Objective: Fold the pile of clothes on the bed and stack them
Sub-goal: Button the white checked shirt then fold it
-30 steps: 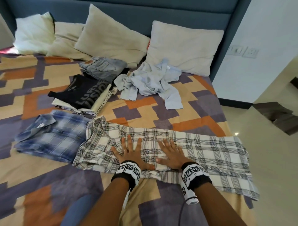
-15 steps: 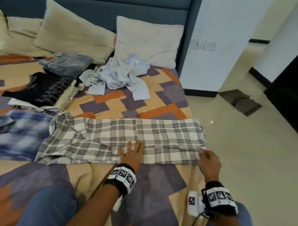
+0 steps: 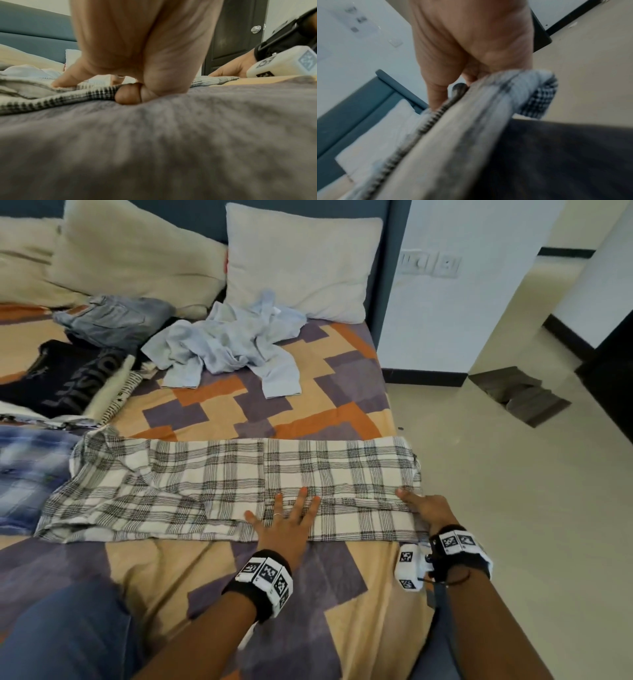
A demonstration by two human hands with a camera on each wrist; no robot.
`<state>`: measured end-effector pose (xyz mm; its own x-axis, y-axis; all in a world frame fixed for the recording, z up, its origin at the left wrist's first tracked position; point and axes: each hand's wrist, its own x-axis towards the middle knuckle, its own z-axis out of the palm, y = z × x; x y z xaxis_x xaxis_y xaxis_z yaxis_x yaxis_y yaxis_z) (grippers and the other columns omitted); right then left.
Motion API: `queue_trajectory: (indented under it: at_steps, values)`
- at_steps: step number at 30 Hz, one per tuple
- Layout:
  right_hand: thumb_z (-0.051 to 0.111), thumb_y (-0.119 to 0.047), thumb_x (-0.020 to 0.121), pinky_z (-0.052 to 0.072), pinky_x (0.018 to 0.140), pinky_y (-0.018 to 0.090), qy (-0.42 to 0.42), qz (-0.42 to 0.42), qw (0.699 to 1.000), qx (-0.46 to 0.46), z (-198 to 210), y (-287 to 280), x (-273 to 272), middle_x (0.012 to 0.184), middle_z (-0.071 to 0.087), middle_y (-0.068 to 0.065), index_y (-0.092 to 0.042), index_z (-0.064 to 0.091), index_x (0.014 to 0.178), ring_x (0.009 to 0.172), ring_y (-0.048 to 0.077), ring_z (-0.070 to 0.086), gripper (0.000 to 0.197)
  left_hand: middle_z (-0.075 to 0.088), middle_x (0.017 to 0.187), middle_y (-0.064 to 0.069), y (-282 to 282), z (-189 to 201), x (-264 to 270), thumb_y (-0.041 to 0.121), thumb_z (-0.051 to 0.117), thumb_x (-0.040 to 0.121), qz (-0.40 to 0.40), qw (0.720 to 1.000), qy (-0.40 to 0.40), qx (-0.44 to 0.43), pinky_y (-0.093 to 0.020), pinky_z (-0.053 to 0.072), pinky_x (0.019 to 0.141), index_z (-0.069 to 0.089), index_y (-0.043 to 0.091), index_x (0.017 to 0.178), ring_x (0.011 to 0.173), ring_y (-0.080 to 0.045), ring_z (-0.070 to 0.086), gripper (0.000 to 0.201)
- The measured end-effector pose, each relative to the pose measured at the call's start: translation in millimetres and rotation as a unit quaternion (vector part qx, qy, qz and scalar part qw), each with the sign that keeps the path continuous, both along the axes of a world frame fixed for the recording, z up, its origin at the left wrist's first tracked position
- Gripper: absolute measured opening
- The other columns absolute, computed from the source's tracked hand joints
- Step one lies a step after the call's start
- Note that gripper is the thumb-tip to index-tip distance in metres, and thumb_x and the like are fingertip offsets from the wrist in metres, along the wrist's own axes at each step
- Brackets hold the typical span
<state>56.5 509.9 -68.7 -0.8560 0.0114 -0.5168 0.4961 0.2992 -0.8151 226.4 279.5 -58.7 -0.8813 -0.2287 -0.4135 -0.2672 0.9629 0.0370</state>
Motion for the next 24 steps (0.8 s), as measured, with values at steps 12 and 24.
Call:
queue_trajectory:
  at_steps: [12,24]
  values:
    - [0.056,0.001,0.084,0.057,0.076,0.042,0.201,0.035,0.975,-0.084,96.4,-63.0,13.3,0.093,0.071,0.013,-0.015,0.065,0.094,0.086,0.032,0.067,0.021,0.041,0.150,0.006,-37.3,33.4,3.6,-0.011,0.041,0.088,0.058,0.962,0.099,0.249,-0.058,0.017,0.116,0.050,0.032,0.138,0.143,-0.026,0.030,0.066]
    - [0.062,-0.028,0.092,0.050,0.091,0.041,0.269,0.590,0.750,0.131,85.7,-241.5,136.6,0.126,0.063,0.008,-0.023,0.050,0.135,0.108,0.026,0.060,0.045,0.064,0.071,-0.009,-142.6,19.5,14.0,0.031,0.053,0.097,0.462,0.717,0.245,0.462,-0.044,0.054,0.082,0.064,0.013,0.072,0.079,-0.027,0.062,0.033]
